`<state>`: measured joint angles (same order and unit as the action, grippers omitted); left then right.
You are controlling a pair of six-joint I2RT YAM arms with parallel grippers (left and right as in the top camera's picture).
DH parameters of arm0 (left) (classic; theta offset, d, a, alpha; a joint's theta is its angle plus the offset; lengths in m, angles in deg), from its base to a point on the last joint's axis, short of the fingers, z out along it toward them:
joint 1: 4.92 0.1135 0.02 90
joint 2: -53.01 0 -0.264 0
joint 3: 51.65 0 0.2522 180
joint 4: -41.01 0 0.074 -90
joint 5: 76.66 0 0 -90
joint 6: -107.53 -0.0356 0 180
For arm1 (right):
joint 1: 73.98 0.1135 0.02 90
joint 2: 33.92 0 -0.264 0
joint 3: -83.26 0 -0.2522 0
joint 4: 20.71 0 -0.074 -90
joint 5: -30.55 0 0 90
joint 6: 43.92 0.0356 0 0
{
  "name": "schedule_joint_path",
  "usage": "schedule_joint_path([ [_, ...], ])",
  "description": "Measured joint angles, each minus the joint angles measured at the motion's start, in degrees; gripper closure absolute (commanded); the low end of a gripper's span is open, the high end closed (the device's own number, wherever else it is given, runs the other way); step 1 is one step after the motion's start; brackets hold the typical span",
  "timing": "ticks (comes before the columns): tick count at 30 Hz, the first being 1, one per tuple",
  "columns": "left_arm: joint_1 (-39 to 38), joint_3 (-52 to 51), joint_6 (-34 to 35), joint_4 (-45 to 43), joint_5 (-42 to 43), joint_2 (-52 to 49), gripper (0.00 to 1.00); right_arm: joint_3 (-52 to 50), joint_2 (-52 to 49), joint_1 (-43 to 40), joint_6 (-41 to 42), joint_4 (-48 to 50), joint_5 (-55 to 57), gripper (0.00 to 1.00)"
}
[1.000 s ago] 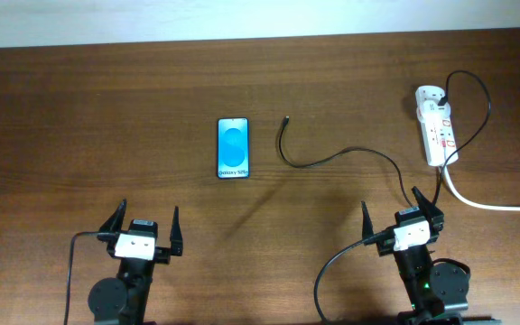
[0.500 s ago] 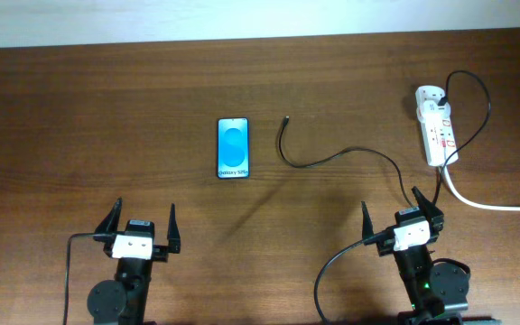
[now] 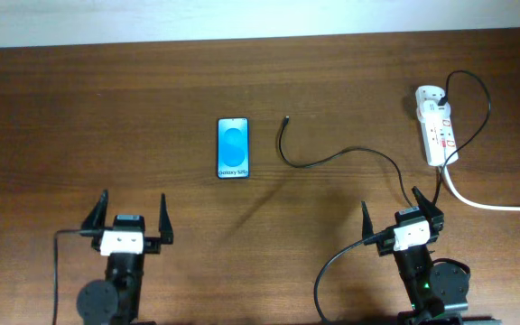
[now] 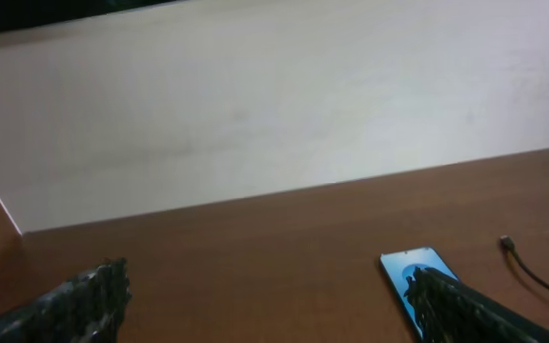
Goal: Plug charger to phone and switch on socket
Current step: 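Move the left gripper over the blue phone and lower onto it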
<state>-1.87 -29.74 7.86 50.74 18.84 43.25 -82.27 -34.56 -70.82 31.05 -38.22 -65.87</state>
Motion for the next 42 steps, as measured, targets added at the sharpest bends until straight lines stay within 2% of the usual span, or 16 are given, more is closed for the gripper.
schedule_joint_path([
  [2,0.0,3.1,0.0,0.3,0.3,-4.3,0.01,0.0,0.0,0.0,0.0,0.0,0.0,0.02],
  [8,0.0,22.8,0.0,6.3,4.6,-27.1,0.01,0.0,0.0,0.0,0.0,0.0,0.0,0.02],
  [15,0.0,46.0,0.4,15.3,14.6,-55.3,0.01,0.0,-0.1,0.0,0.0,0.0,0.2,0.02],
  [20,-1.6,70.9,1.0,32.6,18.3,-76.6,0.01,0.0,0.0,0.0,0.0,0.0,0.4,0.02],
  [24,-5.4,88.1,1.0,39.3,18.9,-90.9,0.01,0.0,0.0,0.0,0.0,0.0,0.4,0.02],
  [26,-7.0,90.2,1.1,40.1,20.0,-94.6,0.01,0.0,0.0,0.0,0.0,0.0,0.4,0.02],
  [29,-8.2,90.4,1.1,46.9,22.2,-98.0,0.01,0.0,0.0,0.0,0.0,0.0,0.4,0.02],
  [32,-8.2,90.4,1.6,48.1,22.6,-100.3,0.01,0.0,0.0,0.0,0.0,0.0,0.4,0.02],
  [35,-9.0,90.4,6.3,48.4,21.5,-103.3,0.01,-0.1,0.0,0.0,0.0,1.9,0.3,0.02],
  [42,-16.0,90.4,16.0,50.5,6.0,-106.9,0.01,0.5,-0.5,0.0,5.6,1.2,-1.1,0.02],
])
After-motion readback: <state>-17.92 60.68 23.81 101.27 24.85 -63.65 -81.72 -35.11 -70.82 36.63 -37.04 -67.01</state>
